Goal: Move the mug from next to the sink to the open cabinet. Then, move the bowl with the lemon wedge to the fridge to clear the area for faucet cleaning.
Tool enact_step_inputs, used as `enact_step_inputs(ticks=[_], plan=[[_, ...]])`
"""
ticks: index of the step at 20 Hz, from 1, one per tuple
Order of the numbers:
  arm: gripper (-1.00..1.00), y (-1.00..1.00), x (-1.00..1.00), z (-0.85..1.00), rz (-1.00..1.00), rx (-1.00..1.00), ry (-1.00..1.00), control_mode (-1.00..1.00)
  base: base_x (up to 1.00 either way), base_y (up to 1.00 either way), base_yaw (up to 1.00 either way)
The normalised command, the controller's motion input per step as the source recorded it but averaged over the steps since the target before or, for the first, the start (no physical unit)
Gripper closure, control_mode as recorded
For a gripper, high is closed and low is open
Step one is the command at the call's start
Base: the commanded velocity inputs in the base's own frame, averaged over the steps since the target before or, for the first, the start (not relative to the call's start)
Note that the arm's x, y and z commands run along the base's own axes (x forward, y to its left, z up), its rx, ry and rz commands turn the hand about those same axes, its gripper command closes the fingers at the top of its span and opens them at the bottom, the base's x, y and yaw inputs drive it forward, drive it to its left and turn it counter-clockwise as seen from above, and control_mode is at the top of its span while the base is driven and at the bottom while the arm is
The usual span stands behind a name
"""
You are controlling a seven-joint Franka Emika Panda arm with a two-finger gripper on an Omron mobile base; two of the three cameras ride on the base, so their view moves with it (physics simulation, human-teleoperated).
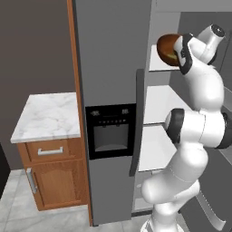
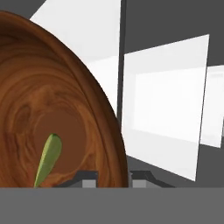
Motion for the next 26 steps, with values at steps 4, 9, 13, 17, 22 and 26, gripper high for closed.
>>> enact_step_inputs(ticks=[4, 9, 13, 17, 22, 26], plan=[[1.0, 0.0, 0.34, -0.03, 0.0, 0.0, 0.02, -1.0, 0.0, 0.0, 0.0], [1.0, 0.0, 0.38, 0.0, 0.0, 0.0, 0.0, -1.0, 0.0, 0.0, 0.0], [1.0, 0.0, 0.44, 0.0, 0.0, 0.0, 0.0, -1.0, 0.0, 0.0, 0.0], [-1.0, 0.0, 0.47, 0.0, 0.0, 0.0, 0.0, -1.0, 0.0, 0.0, 0.0], [-1.0, 0.0, 0.36, 0.0, -0.04, 0.0, 0.0, -1.0, 0.0, 0.0, 0.0], [-1.0, 0.0, -0.12, 0.13, -0.01, 0.0, -0.04, -1.0, 0.0, 0.0, 0.0]])
